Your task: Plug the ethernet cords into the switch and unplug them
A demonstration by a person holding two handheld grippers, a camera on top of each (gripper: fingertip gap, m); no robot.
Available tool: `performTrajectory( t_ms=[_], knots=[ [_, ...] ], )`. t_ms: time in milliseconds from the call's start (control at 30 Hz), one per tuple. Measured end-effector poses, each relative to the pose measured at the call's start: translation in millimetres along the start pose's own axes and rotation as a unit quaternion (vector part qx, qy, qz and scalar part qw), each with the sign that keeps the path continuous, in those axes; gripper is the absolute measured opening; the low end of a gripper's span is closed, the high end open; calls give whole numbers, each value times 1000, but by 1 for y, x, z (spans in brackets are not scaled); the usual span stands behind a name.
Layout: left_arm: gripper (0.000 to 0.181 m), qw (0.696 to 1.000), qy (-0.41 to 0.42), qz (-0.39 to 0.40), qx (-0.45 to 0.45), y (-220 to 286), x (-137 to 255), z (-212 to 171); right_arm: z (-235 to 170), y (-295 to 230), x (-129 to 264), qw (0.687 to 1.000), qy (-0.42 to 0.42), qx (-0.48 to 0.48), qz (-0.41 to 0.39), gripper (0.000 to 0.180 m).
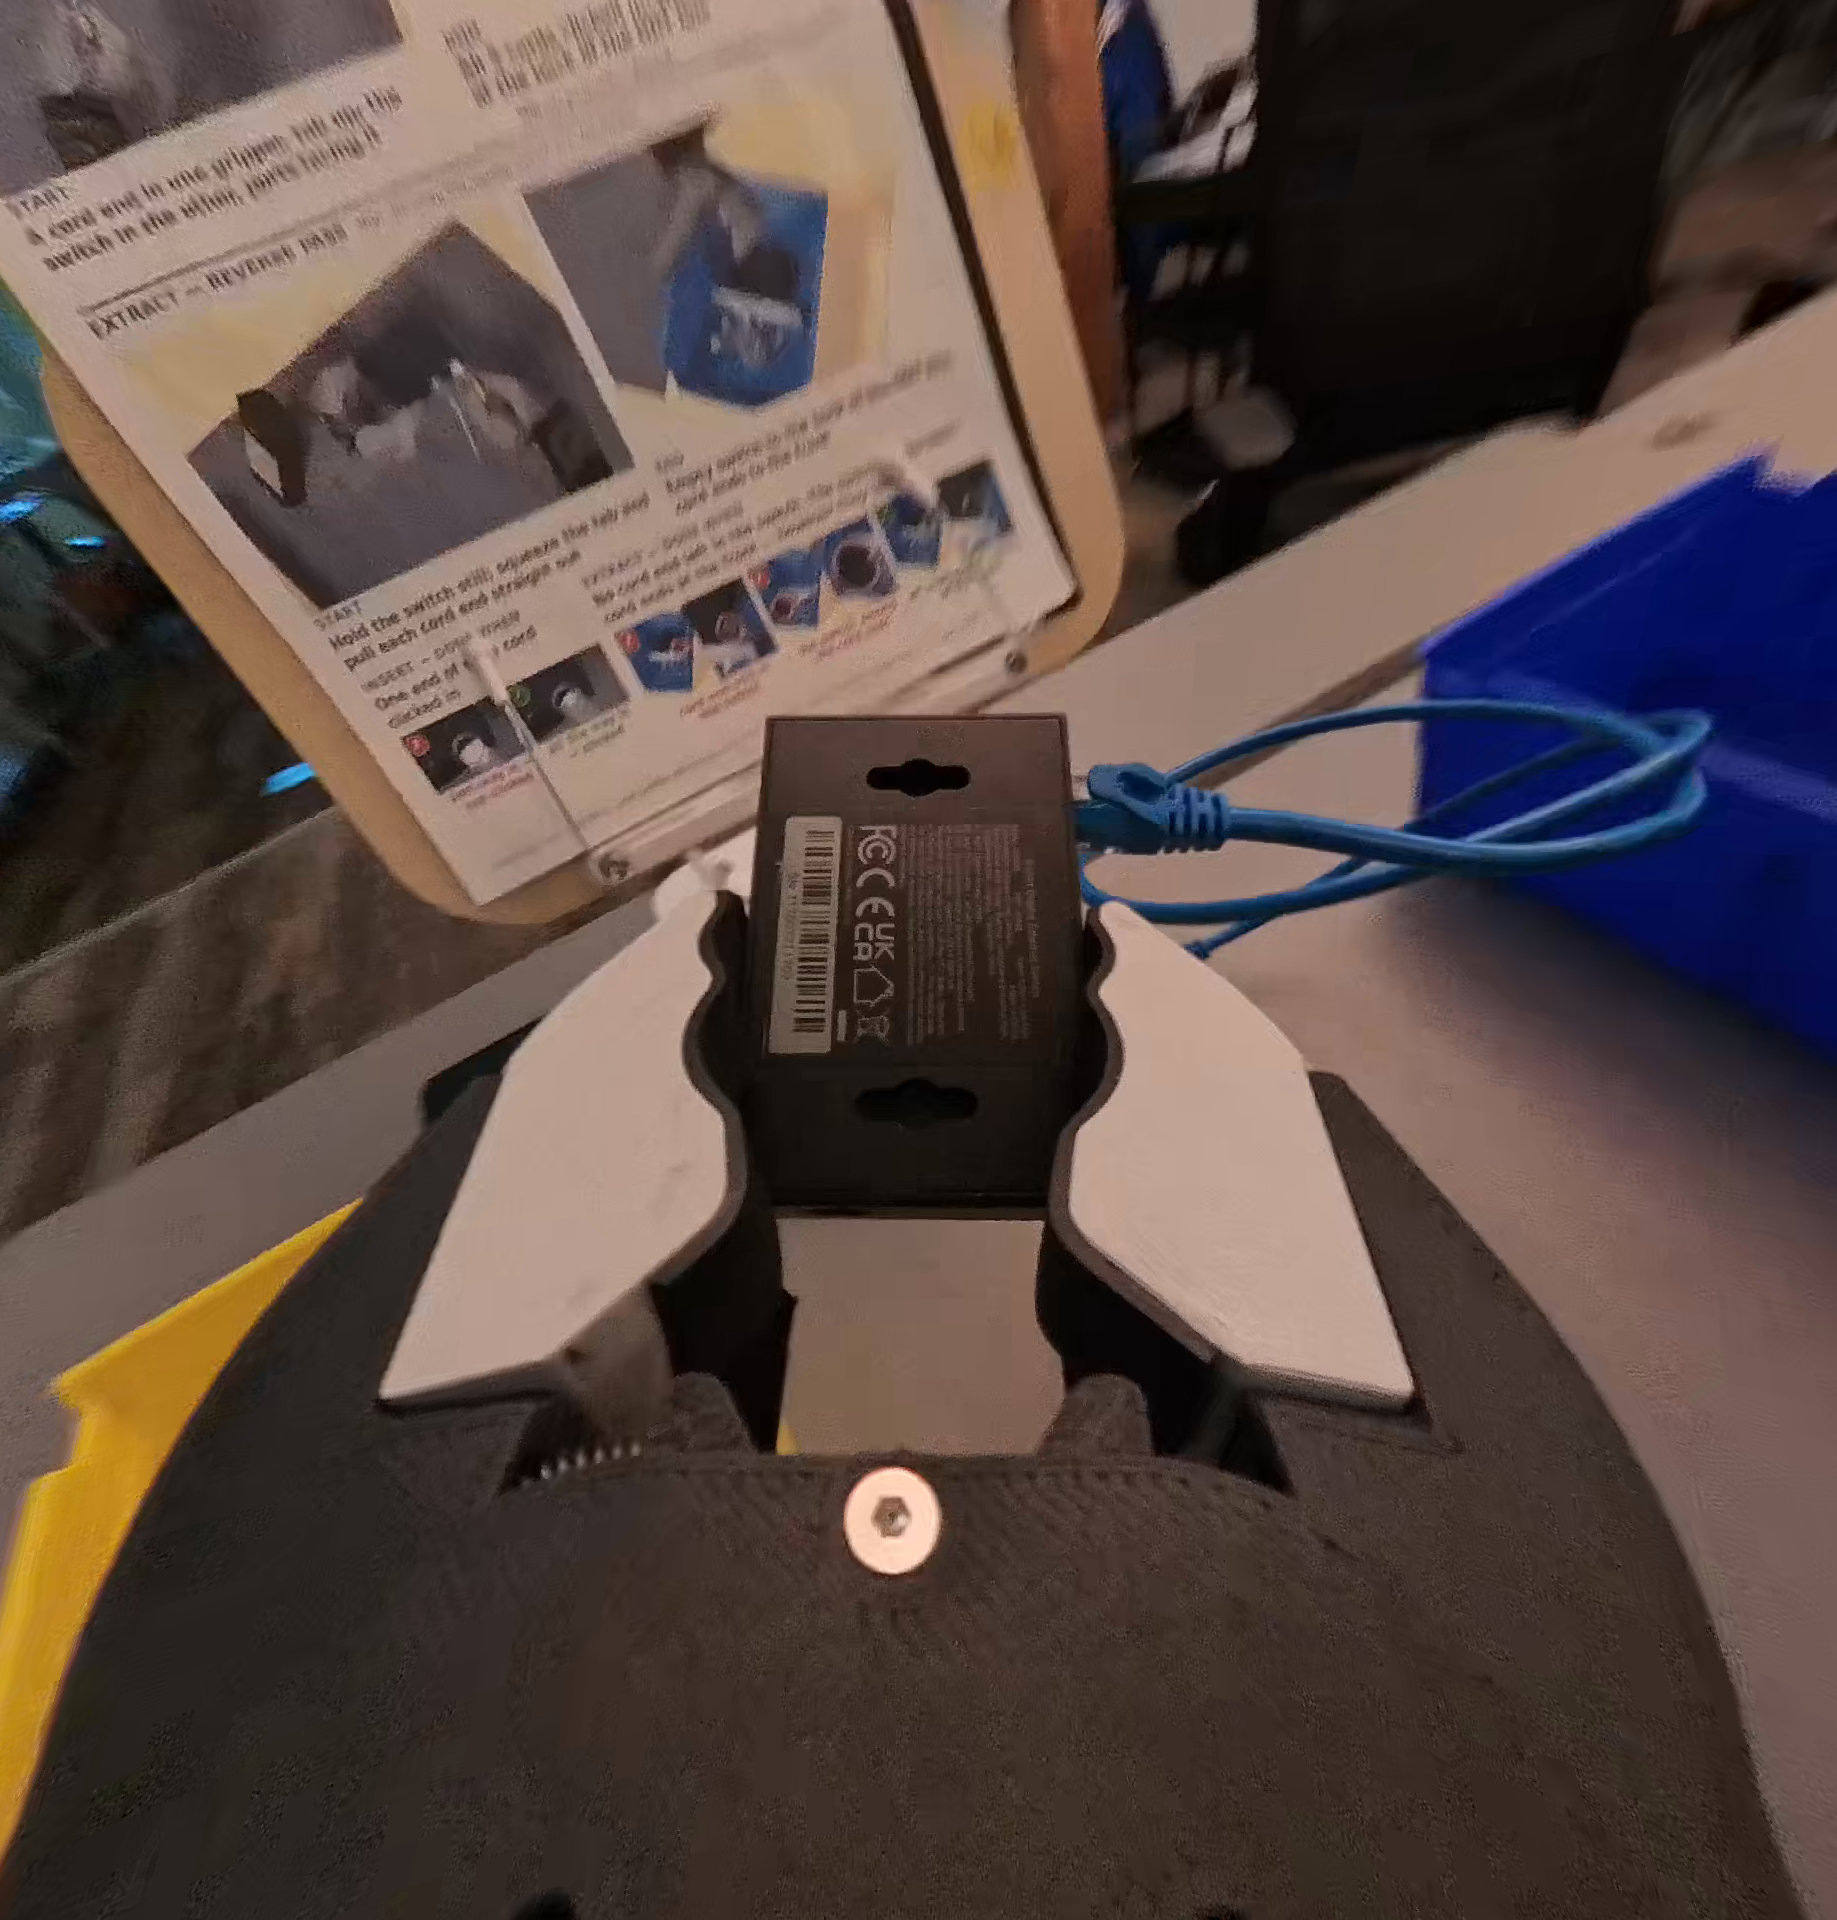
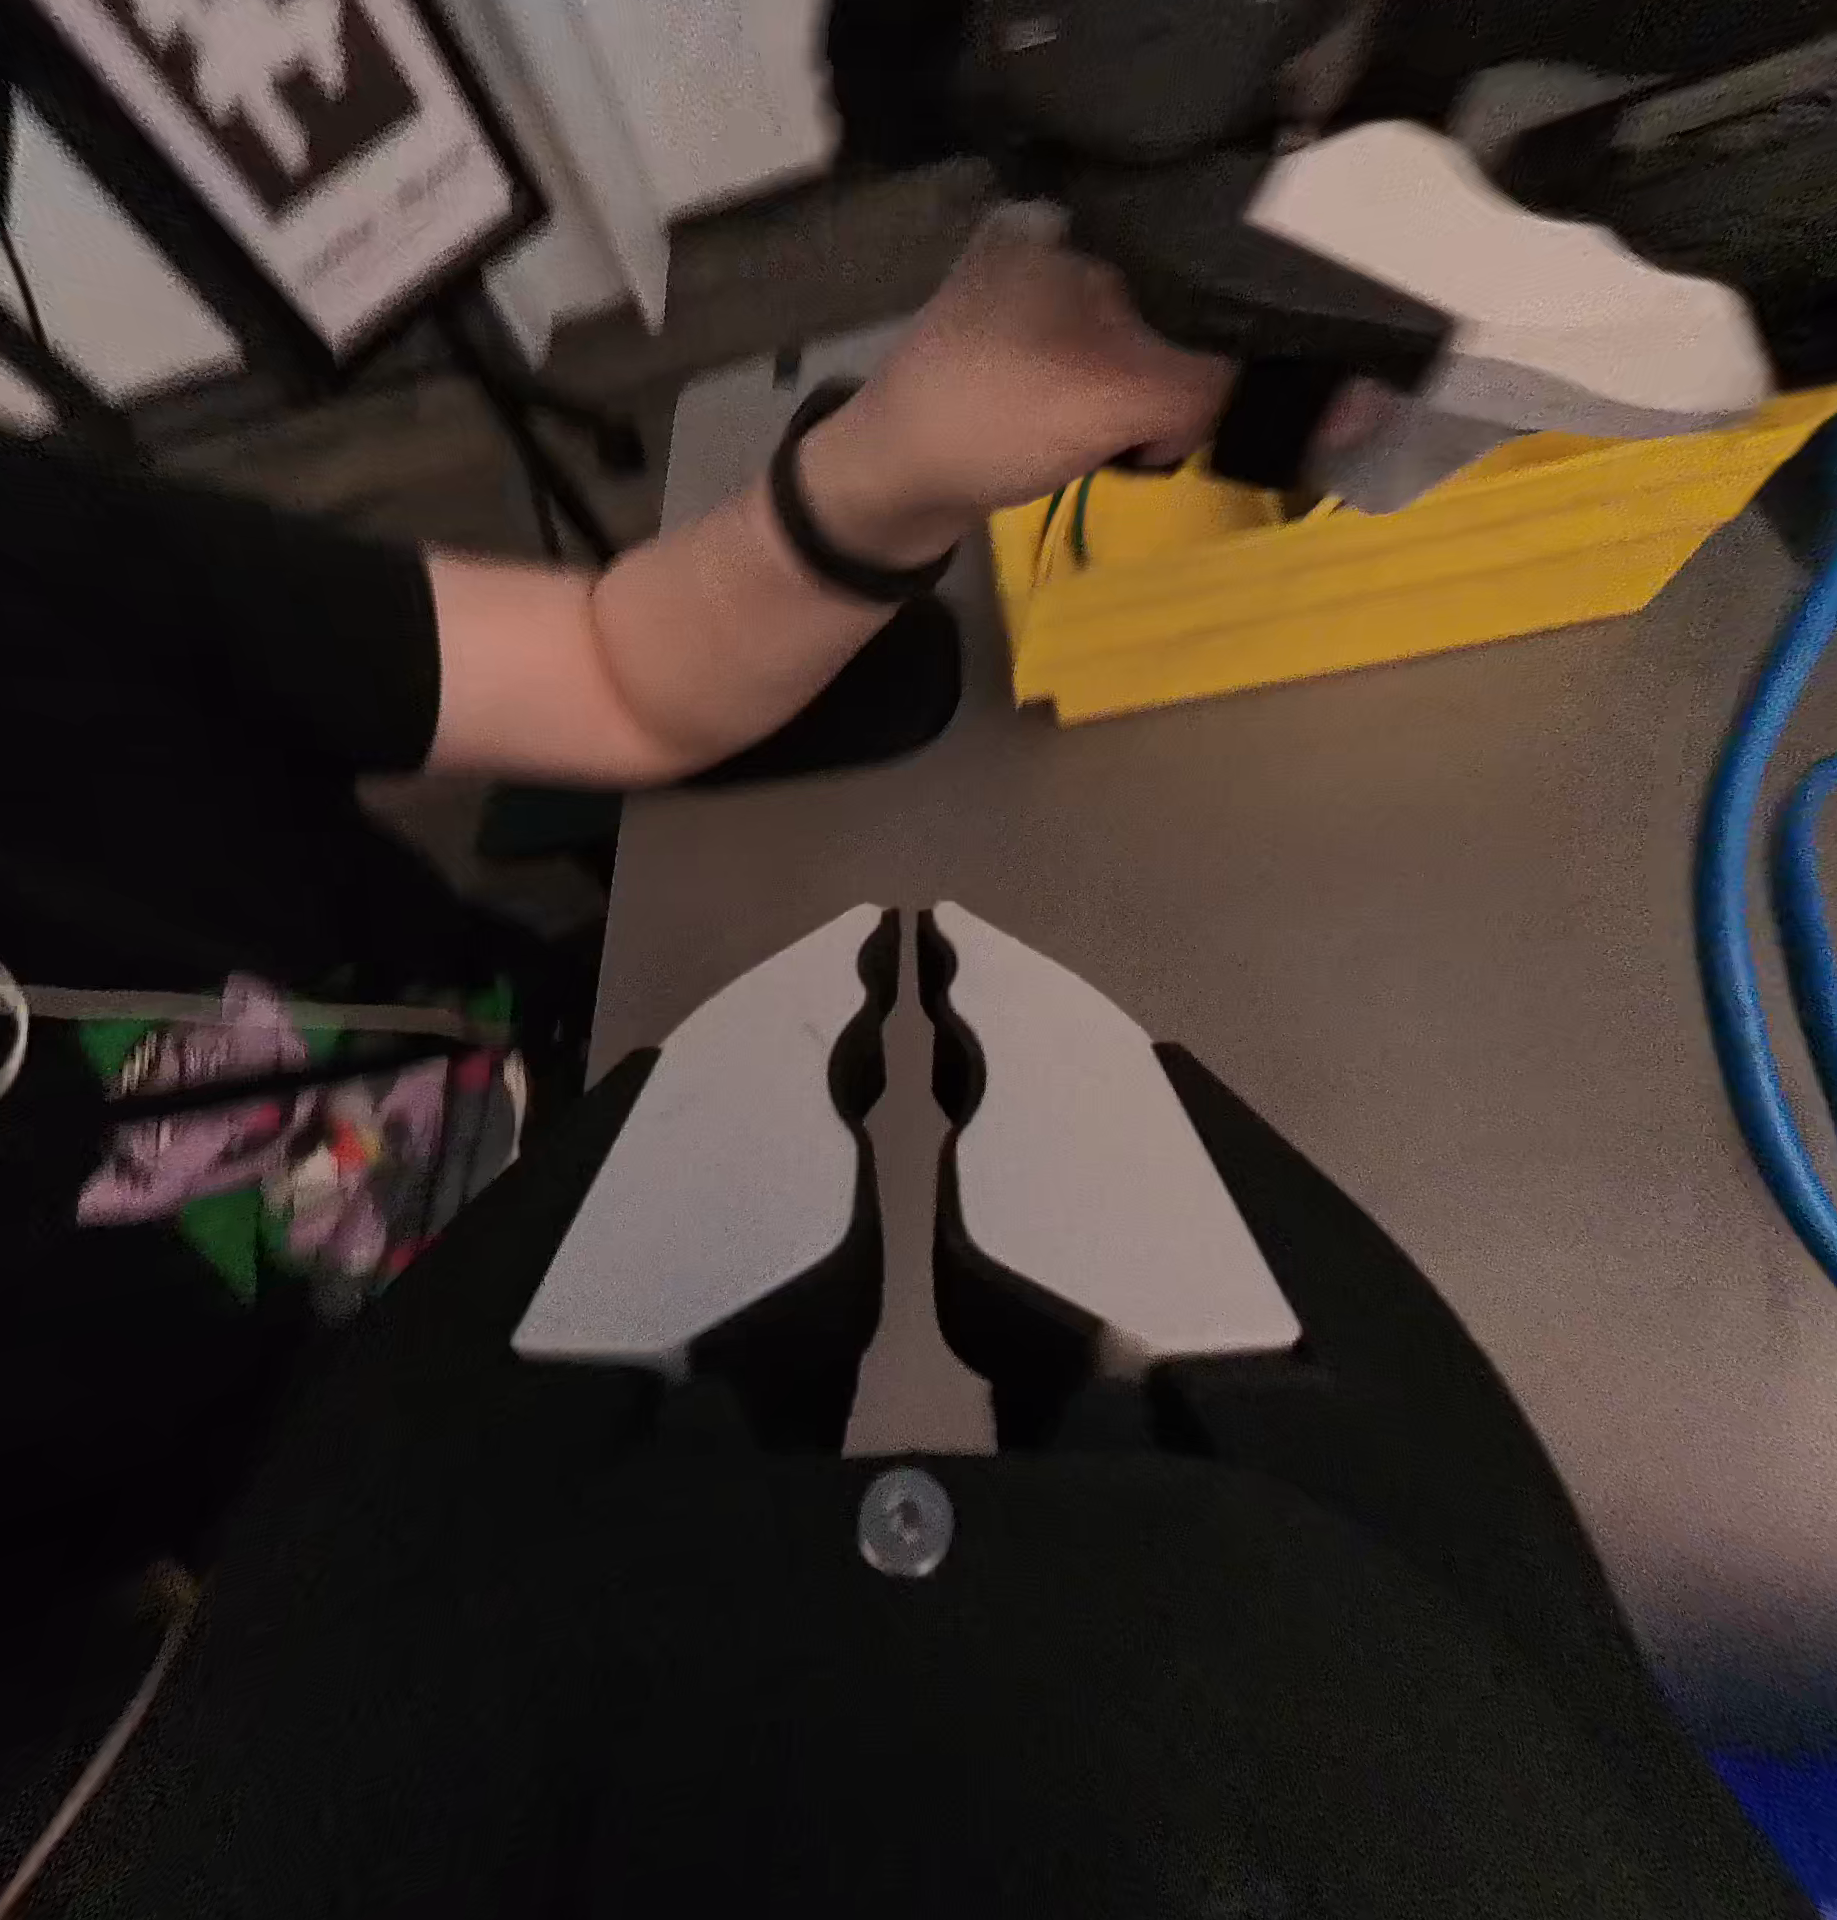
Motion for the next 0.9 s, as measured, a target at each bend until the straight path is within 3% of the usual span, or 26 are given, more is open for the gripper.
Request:
performTrajectory(
  t_ms=[133,300,600,767,900],
  knots=[
    [60,994,-76,-39,-74,38,-28,-27,-18,-33,23,992,-83,81,-41,5],
    [60,972,-167,-144,-74,84,-56,-68,-21,-50,55,989,-41,114,-84,9],
    [60,947,-243,-203,-57,102,-82,-129,-25,-47,80,987,0,110,-116,9],
    [62,946,-245,-209,-46,101,-86,-135,-26,-46,87,987,13,111,-118,9],
    [79,956,-208,-206,-23,98,-78,-112,-27,-44,88,986,17,111,-121,9]
  ],
)
Point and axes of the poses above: each gripper's, where its closed fingertips meet, x back along the fingers, z out of its top, y = z × x across the jaws, the point moved 8 cm from there along x, back along the fingers, and after that the axes turned 6 degrees about z, right-handed, at the moved point
